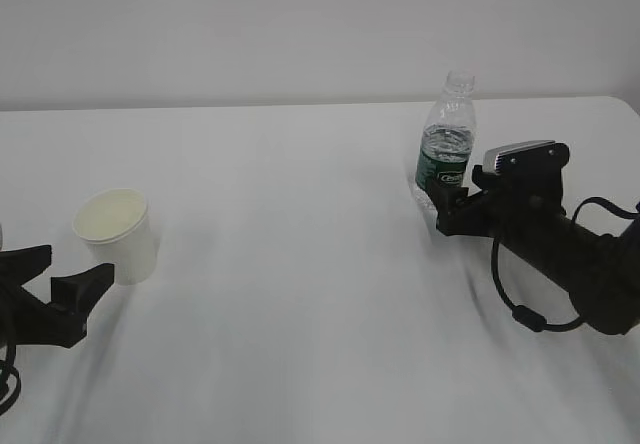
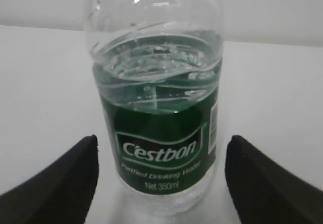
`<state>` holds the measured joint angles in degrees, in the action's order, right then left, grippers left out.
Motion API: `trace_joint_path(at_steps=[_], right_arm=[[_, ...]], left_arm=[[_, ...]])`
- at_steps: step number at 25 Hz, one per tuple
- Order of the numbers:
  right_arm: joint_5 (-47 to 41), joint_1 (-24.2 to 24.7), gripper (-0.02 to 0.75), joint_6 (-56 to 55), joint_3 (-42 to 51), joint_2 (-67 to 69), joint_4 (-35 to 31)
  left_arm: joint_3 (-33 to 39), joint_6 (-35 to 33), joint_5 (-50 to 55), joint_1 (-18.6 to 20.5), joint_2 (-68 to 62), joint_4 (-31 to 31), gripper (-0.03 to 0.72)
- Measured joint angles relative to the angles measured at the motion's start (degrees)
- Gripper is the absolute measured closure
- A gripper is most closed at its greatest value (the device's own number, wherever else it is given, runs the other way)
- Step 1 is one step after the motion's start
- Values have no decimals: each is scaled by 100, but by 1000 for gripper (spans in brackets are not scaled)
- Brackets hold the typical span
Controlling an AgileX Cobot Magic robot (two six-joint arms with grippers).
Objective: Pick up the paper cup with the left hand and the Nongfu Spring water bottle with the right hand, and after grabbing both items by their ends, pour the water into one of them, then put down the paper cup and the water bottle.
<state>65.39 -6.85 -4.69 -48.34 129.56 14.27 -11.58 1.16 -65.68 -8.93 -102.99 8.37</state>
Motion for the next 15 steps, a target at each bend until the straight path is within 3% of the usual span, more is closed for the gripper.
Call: trace_joint_path(at_steps=[15], right_arm=[[0,0,141,-142,-595,314,91]], left_arm=[[0,0,0,0,0,0,102]])
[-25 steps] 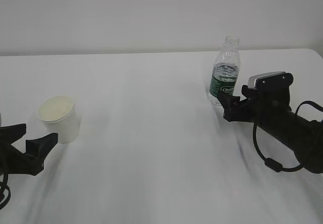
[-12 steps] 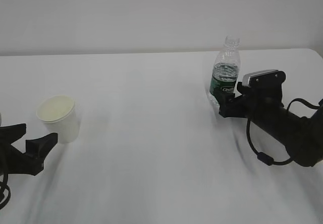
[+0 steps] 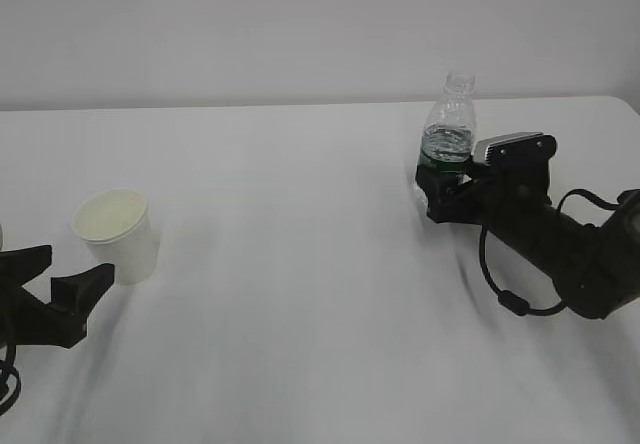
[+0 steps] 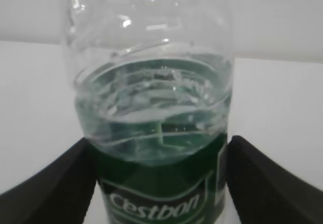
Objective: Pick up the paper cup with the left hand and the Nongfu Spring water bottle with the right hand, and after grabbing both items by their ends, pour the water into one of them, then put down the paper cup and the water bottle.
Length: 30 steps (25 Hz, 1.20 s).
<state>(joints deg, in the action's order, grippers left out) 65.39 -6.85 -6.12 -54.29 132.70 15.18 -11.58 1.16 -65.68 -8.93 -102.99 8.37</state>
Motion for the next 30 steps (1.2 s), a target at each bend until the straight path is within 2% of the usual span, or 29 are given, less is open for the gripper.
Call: trace_joint_path(at_steps=[19,30], right_arm=[[0,0,142,-425,-651,346,185],[0,0,149,-446,-685,368,201]], left_arm=[[0,0,0,0,0,0,112],[0,0,0,0,0,0,118]])
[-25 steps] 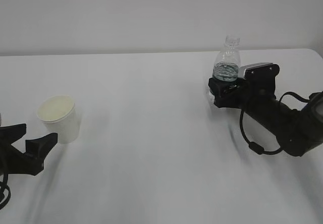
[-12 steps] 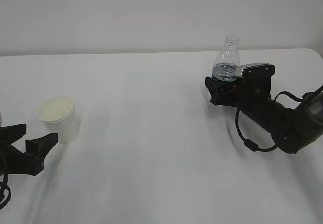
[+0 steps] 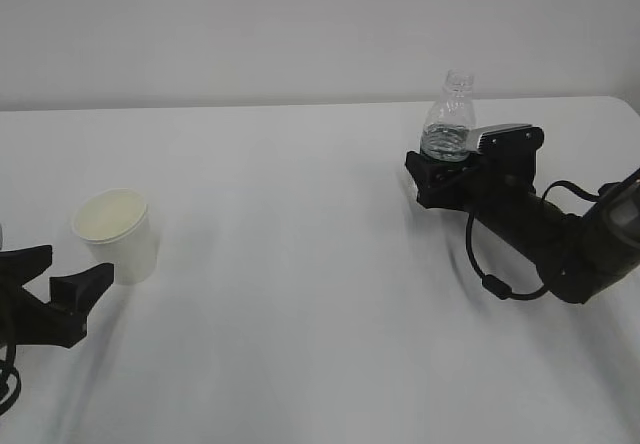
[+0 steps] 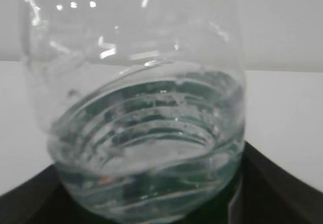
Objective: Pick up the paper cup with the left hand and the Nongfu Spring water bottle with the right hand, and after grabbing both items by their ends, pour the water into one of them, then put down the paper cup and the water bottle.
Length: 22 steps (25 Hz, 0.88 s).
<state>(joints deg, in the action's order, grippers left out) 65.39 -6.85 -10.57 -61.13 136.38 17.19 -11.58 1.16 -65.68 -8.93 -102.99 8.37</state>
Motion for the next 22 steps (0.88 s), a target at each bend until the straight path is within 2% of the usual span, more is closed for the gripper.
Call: trace_joint_path(at_steps=[10,22], right_arm=[[0,0,281,0,0,0,81],[0,0,293,118,87,-38,196]], left_arm=[[0,0,0,0,0,0,123],[0,0,0,0,0,0,123]])
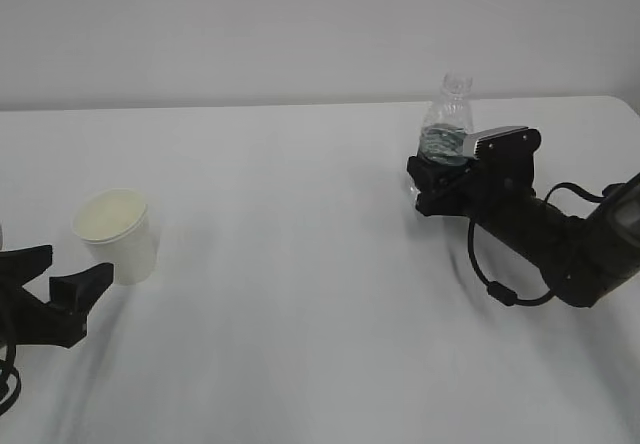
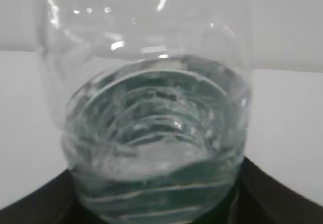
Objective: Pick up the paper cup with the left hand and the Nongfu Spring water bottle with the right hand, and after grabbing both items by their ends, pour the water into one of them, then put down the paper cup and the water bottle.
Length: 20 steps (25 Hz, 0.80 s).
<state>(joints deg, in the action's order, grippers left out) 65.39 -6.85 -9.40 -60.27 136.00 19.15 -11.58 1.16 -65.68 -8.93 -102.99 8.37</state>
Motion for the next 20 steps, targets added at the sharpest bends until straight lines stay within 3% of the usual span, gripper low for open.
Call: trace_joint_path(at_steps=[12,20], right_arm=[[-147,0,293,326,831,-1056,-77],[-147,0,293,326,1366,-1858,-83]], left_arm=[[-345,0,0,0,-72,0,129],[-345,0,0,0,-151,-12,82]])
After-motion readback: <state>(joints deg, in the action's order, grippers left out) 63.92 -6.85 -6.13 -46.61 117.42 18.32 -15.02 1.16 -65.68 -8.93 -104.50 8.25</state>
